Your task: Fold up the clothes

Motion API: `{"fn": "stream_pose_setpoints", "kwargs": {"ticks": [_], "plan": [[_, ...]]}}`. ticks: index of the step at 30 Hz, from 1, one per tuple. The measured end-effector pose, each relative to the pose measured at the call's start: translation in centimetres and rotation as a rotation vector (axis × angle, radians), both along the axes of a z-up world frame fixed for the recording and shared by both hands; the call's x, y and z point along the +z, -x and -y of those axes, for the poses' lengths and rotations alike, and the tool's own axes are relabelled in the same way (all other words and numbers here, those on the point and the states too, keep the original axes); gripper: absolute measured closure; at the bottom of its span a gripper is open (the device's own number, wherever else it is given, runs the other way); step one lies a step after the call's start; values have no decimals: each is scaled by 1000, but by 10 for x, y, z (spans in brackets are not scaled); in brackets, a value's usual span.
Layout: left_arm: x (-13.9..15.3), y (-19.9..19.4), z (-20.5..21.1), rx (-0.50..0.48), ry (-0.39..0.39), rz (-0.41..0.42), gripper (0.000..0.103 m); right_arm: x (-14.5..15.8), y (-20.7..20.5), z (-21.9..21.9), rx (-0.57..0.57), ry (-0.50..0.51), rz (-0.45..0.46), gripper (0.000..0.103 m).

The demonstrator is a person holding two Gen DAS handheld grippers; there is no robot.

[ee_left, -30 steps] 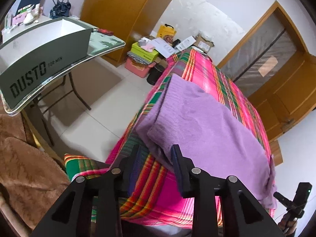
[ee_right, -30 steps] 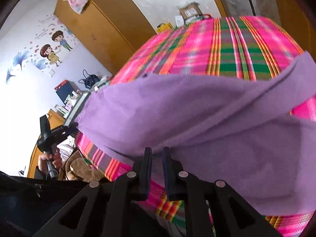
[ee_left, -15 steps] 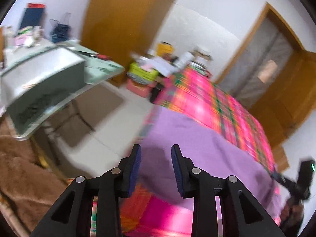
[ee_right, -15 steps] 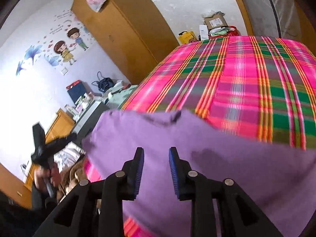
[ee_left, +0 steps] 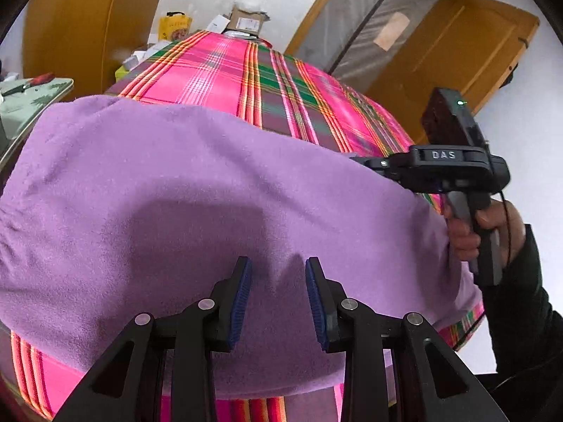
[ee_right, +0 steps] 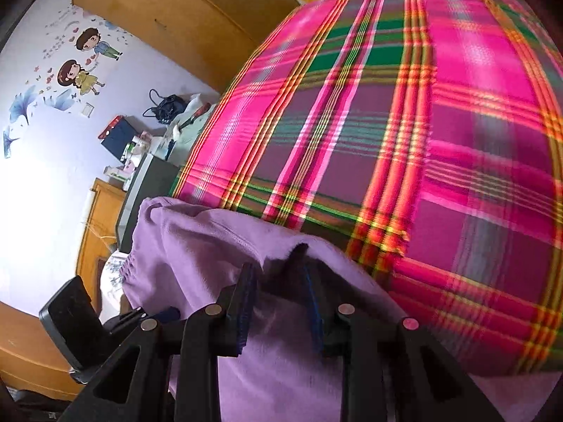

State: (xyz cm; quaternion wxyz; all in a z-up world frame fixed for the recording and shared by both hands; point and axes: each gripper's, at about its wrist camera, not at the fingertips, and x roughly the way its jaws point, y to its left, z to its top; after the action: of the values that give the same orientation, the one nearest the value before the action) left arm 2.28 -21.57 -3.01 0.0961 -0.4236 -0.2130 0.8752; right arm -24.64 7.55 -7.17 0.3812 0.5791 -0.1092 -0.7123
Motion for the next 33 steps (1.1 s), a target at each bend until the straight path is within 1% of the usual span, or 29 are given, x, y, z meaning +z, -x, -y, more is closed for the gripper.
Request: {"fn": "stream_pose_setpoints", "kwargs": {"ticks": [2,4,6,7,9,12,14,17,19,20,21,22,23,25,27,29,33], "plan": [[-1,0,2,-1,-13,-2,70,-2,1,4,15,9,6,74],[-2,-2,0,-6,-7,-5,70,-4,6,8,24,29,21,74],[-2,-2,-3,-7,-3,-7,70,-3,9,11,18,38,9,93],[-2,-3,-4,-8,-1,-9,70,-1,11,10,13,39,0,97],[-2,-4,-5,-11,3,-15,70,1,17,6,-18,66,3,98],[-1,-6,-7,-16,11,-24,70,-1,25,-3,-63,119,32,98],[-2,-9,-9,-20,17,-30,70,-6,28,-5,-80,133,56,98],[-1,-10,-9,-26,22,-33,70,-20,36,-9,-114,145,118,98],[1,-11,-8,-26,21,-26,70,-28,39,-13,-134,178,171,99],[2,-11,-6,-21,22,-23,70,-28,39,-15,-133,179,177,99],[3,-11,-3,-15,25,-22,70,-23,35,-14,-117,168,157,98],[6,-10,-2,-7,38,-28,70,-17,30,-14,-99,159,133,96],[10,-10,-1,-3,44,-40,70,-12,25,-13,-81,151,109,89],[17,-12,1,1,47,-66,70,-1,16,-17,-48,147,61,82],[17,-10,0,-9,49,-70,70,7,9,-22,-26,148,27,80],[17,-8,-3,-22,49,-70,70,7,7,-27,-19,146,22,76],[11,-4,-9,-47,45,-50,70,-1,5,-24,26,128,52,75]]}}
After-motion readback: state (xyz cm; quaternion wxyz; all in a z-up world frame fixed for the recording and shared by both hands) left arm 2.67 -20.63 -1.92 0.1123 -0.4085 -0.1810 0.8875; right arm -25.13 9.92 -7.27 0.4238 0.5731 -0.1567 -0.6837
